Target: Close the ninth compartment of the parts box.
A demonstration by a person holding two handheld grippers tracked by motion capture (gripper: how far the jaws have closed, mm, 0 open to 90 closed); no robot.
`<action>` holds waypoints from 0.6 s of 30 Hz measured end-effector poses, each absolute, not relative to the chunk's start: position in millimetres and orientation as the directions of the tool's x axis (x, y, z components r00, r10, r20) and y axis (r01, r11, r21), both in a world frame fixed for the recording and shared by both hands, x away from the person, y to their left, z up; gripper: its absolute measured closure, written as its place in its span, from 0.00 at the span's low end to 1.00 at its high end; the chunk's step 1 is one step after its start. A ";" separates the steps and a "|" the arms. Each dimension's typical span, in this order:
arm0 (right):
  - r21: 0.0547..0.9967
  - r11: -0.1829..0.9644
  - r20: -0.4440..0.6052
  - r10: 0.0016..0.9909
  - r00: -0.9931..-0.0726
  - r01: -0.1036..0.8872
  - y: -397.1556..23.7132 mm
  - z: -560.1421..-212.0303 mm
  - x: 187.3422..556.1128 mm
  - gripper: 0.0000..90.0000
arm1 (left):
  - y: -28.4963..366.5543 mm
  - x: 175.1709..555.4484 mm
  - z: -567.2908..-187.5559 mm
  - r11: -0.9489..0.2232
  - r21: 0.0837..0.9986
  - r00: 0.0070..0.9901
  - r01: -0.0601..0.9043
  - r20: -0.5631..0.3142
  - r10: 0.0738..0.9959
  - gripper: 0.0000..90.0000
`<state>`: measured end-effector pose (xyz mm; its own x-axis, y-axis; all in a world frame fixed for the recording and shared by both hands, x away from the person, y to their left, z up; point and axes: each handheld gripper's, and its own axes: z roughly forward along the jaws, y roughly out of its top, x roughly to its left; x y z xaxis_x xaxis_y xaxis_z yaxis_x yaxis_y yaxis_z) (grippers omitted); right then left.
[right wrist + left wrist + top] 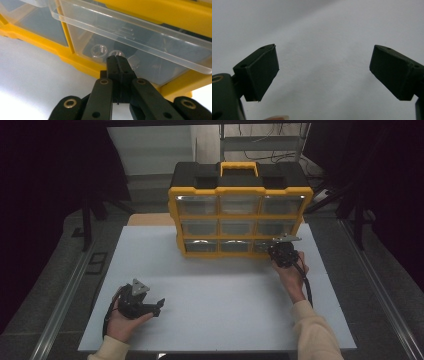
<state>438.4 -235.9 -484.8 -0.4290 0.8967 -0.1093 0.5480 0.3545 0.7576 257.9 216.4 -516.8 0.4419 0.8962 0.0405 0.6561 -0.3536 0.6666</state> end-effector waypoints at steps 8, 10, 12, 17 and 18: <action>0.754 0.354 -0.096 0.893 -0.441 0.554 -237.3 -481.9 427.9 1.00 | 216.0 257.9 -516.6 -0.354 0.669 0.443 0.653 0.041 0.895 0.10; 0.762 0.357 -0.092 0.886 -0.454 0.541 -239.1 -478.1 419.6 1.00 | 216.0 257.8 -516.2 -0.354 0.670 0.444 0.653 0.041 0.895 0.10; 0.772 0.350 -0.070 0.877 -0.476 0.531 -242.7 -474.8 410.9 1.00 | 216.1 257.8 -515.9 -0.353 0.671 0.444 0.652 0.040 0.895 0.10; 0.774 0.363 -0.015 0.830 -0.558 0.519 -251.7 -468.6 387.2 0.86 | 215.6 257.3 -515.1 -0.349 0.677 0.442 0.648 0.038 0.896 0.10; 0.774 0.370 -0.011 0.819 -0.573 0.513 -252.9 -467.1 382.0 0.80 | 215.5 257.3 -515.0 -0.349 0.677 0.443 0.648 0.038 0.896 0.10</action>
